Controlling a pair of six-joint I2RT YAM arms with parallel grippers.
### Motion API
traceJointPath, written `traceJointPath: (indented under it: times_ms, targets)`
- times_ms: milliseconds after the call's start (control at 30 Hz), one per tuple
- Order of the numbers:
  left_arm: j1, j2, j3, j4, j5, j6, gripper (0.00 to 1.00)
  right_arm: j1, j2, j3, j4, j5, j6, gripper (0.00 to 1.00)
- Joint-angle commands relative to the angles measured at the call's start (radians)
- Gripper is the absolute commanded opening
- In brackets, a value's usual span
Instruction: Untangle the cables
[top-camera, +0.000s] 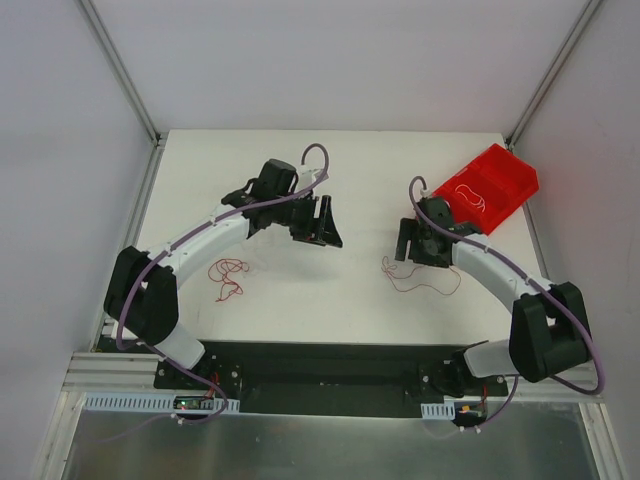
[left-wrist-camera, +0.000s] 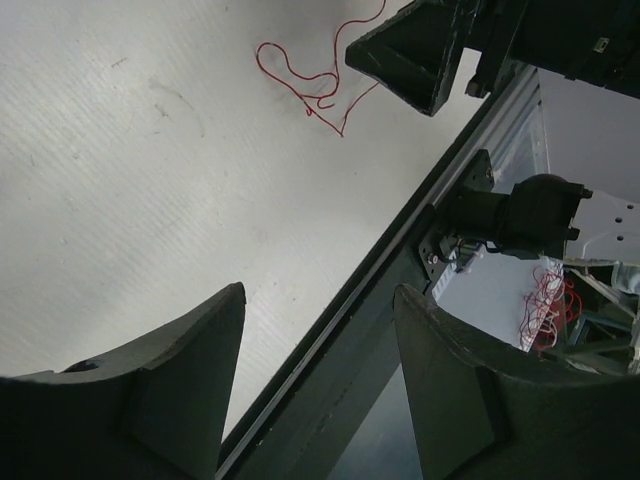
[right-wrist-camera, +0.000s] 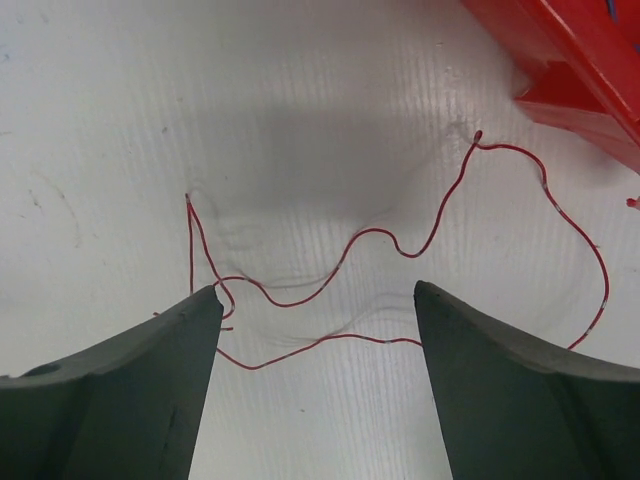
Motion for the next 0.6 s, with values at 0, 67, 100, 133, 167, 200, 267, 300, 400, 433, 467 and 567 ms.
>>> traceJointPath:
  times_ms: [0,67,100,133,167,200,267,300,400,433,467,567]
  targets:
    - [-0.004,-0.017,0.025,-0.040,0.049,0.062,0.60,-0.033,-0.047,-0.059,0.058,0.006,-0.022,0.82]
    - [-0.004,-0.020,0.012,-0.040,0.033,0.079,0.60,-0.039,-0.048,-0.094,0.136,-0.019,-0.068,0.85]
    - [-0.004,-0.023,0.008,-0.040,0.024,0.090,0.60,-0.045,-0.047,-0.106,0.170,-0.024,-0.090,0.87]
    - [-0.004,-0.026,0.002,-0.040,0.016,0.099,0.60,-0.057,-0.041,-0.112,0.193,-0.037,-0.106,0.88]
    - [-0.004,-0.029,-0.003,-0.038,0.012,0.105,0.60,-0.071,-0.033,-0.120,0.222,-0.060,-0.123,0.88]
    - [-0.004,-0.029,-0.009,-0.040,0.010,0.110,0.60,-0.080,-0.029,-0.129,0.256,-0.088,-0.151,0.88]
    - [-0.004,-0.032,-0.017,-0.038,0.015,0.114,0.60,-0.089,-0.010,-0.142,0.317,-0.126,-0.211,0.89]
    - [-0.004,-0.034,-0.020,-0.038,0.015,0.117,0.60,-0.097,-0.001,-0.140,0.333,-0.196,-0.228,0.89]
    - [-0.004,-0.035,-0.028,-0.038,0.021,0.122,0.59,-0.103,-0.018,-0.178,0.457,-0.353,-0.251,0.94]
    - [-0.004,-0.035,-0.028,-0.038,0.025,0.122,0.59,-0.105,-0.006,-0.171,0.459,-0.404,-0.257,0.94]
    - [-0.004,-0.034,-0.028,-0.038,0.030,0.121,0.59,-0.100,0.007,-0.163,0.454,-0.440,-0.257,0.95]
    - [-0.004,-0.032,-0.028,-0.038,0.039,0.119,0.59,-0.085,0.030,-0.171,0.479,-0.485,-0.248,0.96]
